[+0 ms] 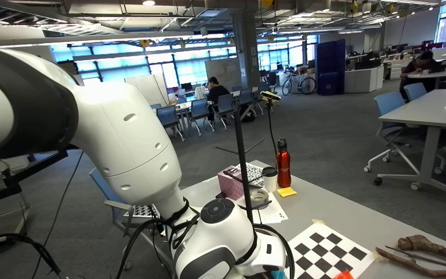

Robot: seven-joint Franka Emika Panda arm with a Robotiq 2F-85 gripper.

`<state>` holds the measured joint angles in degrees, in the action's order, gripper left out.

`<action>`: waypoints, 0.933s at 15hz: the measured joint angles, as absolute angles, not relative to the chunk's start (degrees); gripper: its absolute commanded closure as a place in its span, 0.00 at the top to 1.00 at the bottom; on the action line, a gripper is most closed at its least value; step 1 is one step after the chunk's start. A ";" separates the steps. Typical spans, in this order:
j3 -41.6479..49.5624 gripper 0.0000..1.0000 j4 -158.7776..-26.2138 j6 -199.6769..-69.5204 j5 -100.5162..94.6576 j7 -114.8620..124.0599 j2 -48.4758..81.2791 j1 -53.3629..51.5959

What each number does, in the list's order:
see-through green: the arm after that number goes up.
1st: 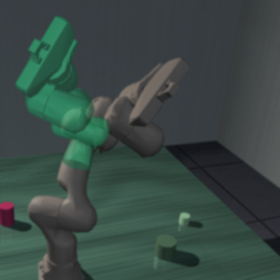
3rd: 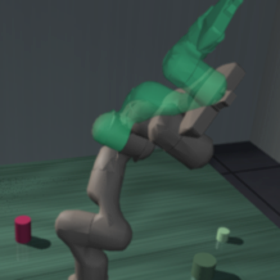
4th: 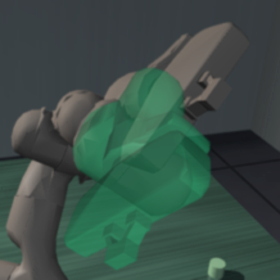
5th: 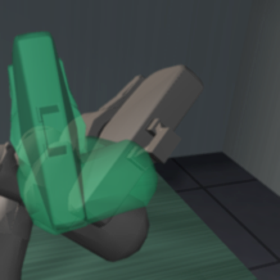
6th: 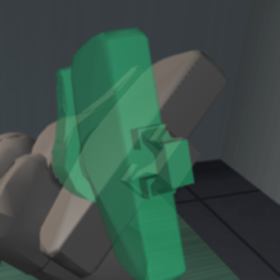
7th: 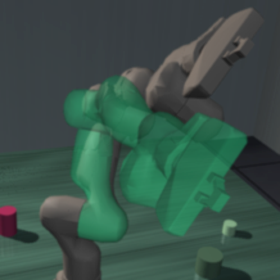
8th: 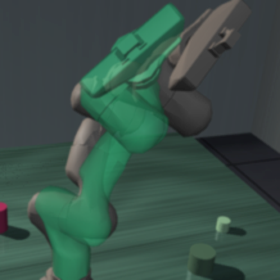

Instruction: Get the blue peg and hang it on the lowest handle of the bar

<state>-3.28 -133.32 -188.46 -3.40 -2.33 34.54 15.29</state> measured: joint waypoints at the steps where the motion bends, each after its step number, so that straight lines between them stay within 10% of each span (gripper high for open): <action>1: -3.28 0.07 -133.62 -188.29 -3.63 -2.35 33.90 15.33; 14: -15.54 0.07 -143.21 -177.71 -5.07 -6.05 17.23 23.90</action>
